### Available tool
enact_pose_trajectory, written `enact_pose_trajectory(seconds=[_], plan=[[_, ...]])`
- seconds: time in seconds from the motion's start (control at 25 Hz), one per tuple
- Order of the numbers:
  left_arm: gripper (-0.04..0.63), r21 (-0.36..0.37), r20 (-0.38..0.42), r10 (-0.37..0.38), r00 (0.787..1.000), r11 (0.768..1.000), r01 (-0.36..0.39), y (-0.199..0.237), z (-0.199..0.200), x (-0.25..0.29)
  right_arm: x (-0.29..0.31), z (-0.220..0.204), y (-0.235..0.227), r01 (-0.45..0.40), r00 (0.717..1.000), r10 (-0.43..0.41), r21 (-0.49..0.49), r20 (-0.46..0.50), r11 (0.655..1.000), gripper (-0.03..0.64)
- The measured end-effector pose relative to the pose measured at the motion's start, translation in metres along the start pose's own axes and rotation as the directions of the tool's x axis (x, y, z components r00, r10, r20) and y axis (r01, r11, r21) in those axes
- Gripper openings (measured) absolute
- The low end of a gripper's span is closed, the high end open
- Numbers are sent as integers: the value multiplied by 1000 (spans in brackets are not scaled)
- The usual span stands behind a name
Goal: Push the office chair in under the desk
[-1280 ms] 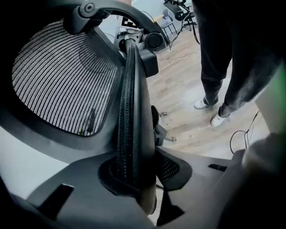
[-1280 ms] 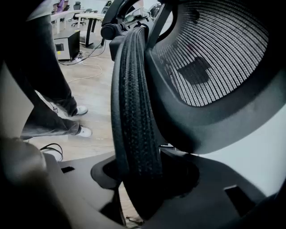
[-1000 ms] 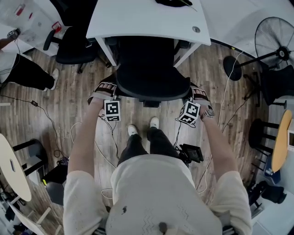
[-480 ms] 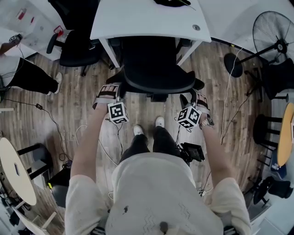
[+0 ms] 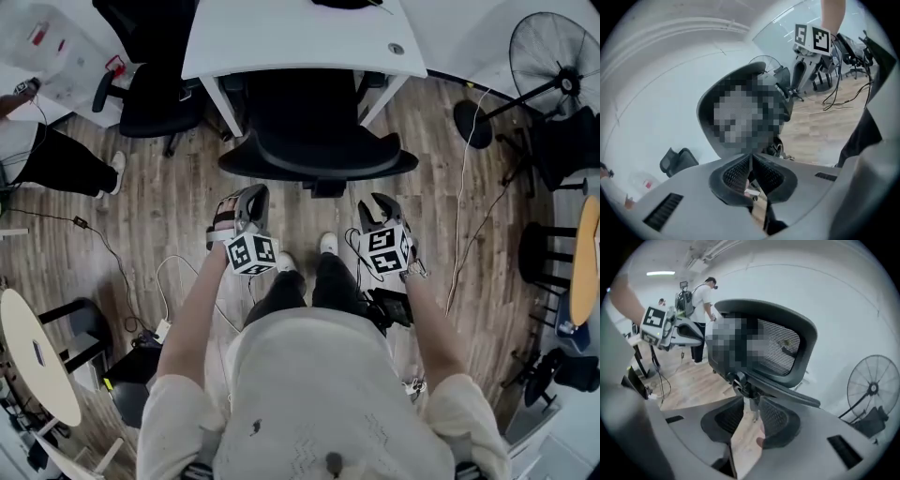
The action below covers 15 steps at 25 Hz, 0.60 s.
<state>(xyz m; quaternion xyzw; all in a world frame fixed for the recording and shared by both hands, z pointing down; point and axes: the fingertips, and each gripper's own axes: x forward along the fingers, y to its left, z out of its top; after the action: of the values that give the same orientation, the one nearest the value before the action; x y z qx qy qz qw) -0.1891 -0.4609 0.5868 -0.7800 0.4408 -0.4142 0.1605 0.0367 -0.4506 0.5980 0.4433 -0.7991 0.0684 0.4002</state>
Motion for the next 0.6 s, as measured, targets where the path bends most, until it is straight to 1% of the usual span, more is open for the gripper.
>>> enact_pose_trajectory(seconds=[0.08,0.12,0.2,0.24,0.32,0.44,0.52,0.56,0.6], plan=[[31,-36,23,-32,999,999,33,-12,6,-6,-5,-3,5,-12,1000,11,91,21,996,73],[28,-71,33,-48,998,996,50,-16,8,-9,-7,-3,7,-20,999,16,123,31,992,44],[23,-170,52,-66,996,983,74,-21,14,-15,-11,-1,9,-43,998,35,165,50,985,11],[22,-227,62,-69,996,970,82,-21,18,-17,-12,1,9,-55,997,45,182,59,982,11],[21,-336,77,-70,995,938,92,-21,25,-21,-16,5,9,-79,995,63,222,81,972,9],[21,-467,99,-51,994,879,92,-17,34,-30,-25,15,10,-110,988,74,290,134,951,9],[21,-537,119,-37,992,838,96,-14,40,-38,-32,26,12,-126,982,75,314,171,941,9],[21,-560,131,-28,991,822,97,-11,44,-43,-36,31,13,-130,980,72,317,188,940,9],[21,-576,144,-16,989,812,97,-8,48,-47,-40,36,14,-132,976,68,316,205,940,9]])
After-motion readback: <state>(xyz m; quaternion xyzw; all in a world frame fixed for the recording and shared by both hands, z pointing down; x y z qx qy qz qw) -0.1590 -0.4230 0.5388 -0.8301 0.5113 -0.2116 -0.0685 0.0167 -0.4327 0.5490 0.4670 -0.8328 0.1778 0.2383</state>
